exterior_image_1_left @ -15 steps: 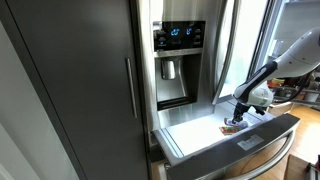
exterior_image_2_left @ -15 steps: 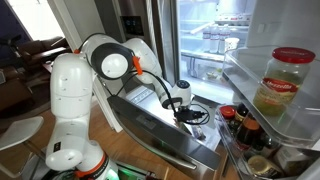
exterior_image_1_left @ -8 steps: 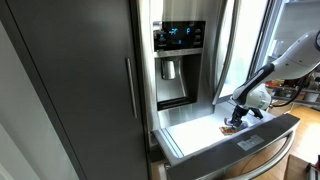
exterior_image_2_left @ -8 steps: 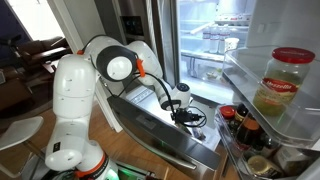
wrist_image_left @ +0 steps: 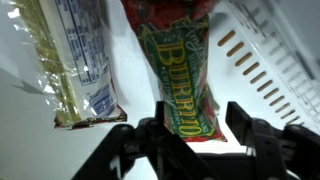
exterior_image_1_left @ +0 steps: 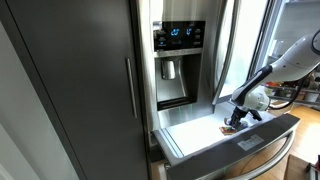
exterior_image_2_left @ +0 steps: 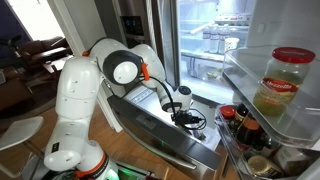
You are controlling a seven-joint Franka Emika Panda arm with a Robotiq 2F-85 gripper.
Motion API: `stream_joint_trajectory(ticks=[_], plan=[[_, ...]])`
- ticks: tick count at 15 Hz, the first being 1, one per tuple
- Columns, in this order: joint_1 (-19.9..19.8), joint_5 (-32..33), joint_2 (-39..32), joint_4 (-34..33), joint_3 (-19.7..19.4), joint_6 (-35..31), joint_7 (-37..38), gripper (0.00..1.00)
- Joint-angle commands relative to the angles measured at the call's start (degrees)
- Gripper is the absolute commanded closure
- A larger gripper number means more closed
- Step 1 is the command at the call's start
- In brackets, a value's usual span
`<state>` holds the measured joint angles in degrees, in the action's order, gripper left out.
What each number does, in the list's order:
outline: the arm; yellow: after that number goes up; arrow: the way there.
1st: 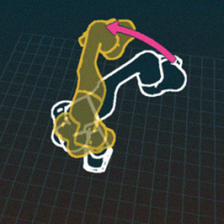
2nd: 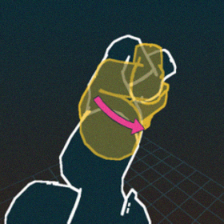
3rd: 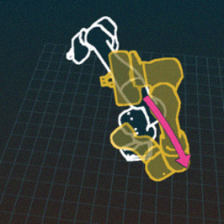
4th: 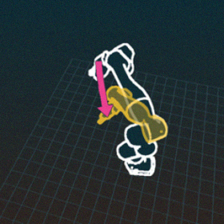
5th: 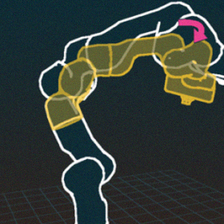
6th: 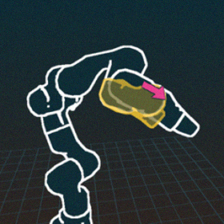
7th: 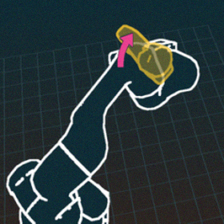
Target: Put the tomato packets in the fridge
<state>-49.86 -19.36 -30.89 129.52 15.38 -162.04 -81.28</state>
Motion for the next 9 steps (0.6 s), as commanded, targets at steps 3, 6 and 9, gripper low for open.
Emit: stream_joint_trajectory(ticks=[3,6,9], plan=[[-2.32,-1.33,-2.80,-1.55,1.98,-0.05,-1.85,0.82],[-2.94,-1.30,-2.93,-1.65,2.52,-0.16,-1.79,0.98],[-3.13,-1.29,-1.21,-1.11,2.61,-0.11,-1.15,0.99]])
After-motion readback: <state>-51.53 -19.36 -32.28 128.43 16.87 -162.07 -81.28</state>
